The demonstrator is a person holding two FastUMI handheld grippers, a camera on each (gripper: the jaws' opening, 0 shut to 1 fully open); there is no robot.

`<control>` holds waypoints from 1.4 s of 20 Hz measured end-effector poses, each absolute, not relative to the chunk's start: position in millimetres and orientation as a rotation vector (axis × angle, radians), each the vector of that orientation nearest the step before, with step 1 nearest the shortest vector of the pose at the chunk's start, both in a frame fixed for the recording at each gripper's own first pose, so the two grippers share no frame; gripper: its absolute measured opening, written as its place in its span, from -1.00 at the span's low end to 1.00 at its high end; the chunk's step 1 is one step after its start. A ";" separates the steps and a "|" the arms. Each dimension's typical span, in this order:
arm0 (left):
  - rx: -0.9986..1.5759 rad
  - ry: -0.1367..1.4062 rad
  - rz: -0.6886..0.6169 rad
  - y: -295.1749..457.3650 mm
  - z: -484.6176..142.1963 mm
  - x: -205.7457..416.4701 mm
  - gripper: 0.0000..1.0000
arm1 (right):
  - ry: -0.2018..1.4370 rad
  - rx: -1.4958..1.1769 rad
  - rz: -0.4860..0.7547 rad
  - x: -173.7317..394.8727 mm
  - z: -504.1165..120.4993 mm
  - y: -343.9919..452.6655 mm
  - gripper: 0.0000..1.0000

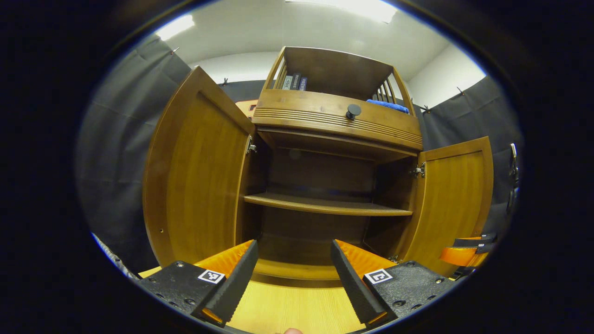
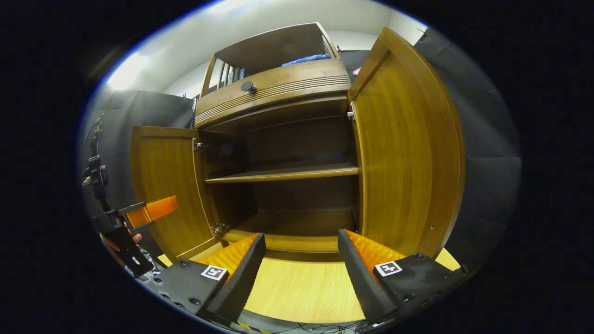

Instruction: Open the right door of the double-door shoe cabinet with the right hand, and open the left door with the left hand.

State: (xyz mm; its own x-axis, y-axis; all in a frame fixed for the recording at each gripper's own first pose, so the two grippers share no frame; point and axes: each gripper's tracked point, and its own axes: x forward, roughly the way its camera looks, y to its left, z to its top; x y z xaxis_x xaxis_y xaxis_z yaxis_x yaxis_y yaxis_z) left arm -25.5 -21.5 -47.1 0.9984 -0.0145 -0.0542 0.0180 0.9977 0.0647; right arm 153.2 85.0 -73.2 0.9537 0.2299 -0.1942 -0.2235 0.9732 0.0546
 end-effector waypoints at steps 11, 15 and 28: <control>0.044 0.041 -0.032 -24.8 -34.2 -32.9 0.83 | 0.174 0.040 0.214 154.7 -67.7 84.2 1.00; 0.046 0.033 -0.033 -27.1 -30.6 -35.7 0.82 | 0.176 0.033 0.224 154.6 -67.2 85.2 1.00; 0.025 0.004 -0.055 -28.0 -20.9 -34.3 0.83 | 0.141 0.018 0.231 158.5 -60.5 92.5 1.00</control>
State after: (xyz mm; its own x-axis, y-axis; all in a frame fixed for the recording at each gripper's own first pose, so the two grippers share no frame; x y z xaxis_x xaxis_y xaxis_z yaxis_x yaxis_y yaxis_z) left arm -34.3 -28.0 -20.9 0.9985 -0.0552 -0.0044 0.0553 0.9982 0.0247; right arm 158.5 92.5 -60.5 0.9636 0.2293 -0.1372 -0.2269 0.9733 0.0335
